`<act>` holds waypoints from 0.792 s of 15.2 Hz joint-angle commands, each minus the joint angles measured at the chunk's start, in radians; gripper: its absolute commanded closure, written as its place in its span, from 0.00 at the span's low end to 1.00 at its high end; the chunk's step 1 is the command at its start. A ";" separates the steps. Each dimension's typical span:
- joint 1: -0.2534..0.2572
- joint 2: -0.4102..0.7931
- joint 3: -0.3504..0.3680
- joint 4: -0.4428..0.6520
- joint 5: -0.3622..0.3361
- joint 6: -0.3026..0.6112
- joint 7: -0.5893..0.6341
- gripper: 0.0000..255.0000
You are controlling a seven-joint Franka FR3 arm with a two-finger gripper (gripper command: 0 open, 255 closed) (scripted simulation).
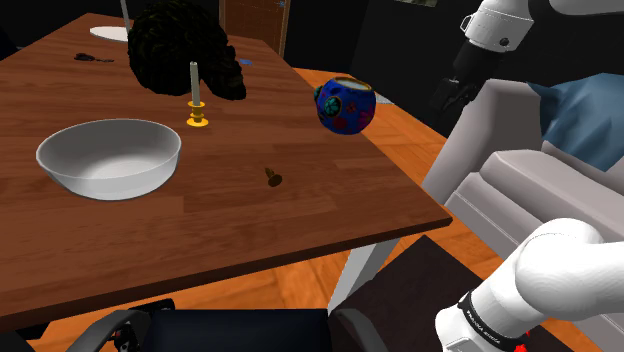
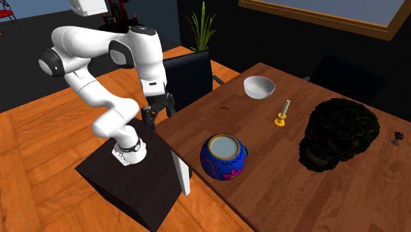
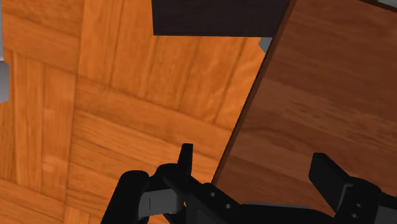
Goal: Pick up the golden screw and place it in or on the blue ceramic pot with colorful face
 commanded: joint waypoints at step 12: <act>0.050 0.191 0.205 0.042 0.136 0.140 0.260 0.00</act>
